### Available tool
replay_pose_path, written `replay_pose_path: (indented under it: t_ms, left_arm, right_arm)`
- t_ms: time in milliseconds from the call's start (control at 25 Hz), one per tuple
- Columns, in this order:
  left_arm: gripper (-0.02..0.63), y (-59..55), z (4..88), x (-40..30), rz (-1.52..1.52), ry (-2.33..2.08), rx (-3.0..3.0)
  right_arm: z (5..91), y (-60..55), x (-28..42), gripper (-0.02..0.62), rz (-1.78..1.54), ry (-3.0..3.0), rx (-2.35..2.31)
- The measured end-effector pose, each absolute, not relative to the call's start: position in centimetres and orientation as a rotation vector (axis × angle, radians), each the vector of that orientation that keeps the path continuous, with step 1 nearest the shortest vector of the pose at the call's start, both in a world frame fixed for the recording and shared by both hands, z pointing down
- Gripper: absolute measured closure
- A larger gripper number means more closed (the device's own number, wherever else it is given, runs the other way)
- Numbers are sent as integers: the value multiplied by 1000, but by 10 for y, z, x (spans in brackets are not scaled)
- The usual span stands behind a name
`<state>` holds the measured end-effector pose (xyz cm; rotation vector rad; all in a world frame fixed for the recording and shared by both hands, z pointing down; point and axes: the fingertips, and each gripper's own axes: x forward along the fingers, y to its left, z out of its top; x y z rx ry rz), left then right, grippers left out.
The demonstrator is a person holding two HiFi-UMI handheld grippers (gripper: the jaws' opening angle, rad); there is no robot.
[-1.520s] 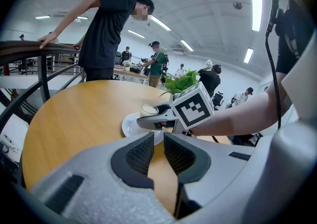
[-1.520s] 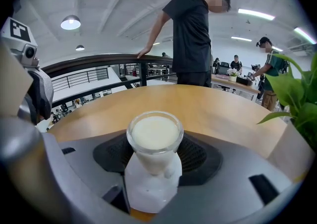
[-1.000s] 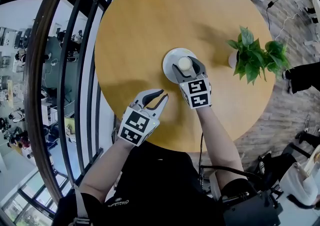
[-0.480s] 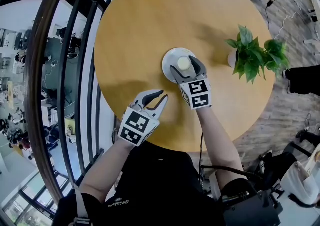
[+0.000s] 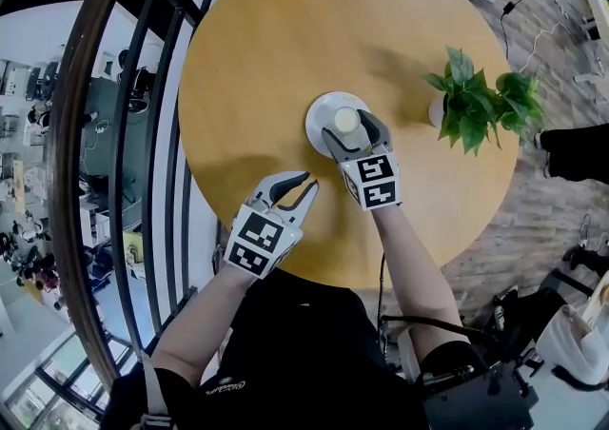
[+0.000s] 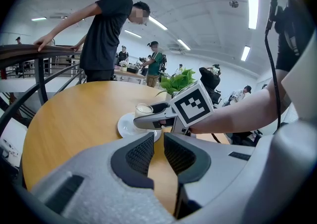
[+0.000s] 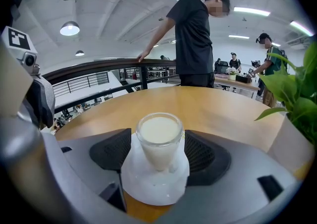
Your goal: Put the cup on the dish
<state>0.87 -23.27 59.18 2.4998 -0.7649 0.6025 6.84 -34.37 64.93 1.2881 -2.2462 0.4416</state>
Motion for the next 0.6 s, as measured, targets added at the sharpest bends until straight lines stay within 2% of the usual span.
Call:
replay_pose_path:
  t_ms: [600]
  left_arm:
    - [540, -236, 552, 7, 549, -844, 2557]
  right_arm:
    - [592, -321, 78, 279, 396, -2285, 1382]
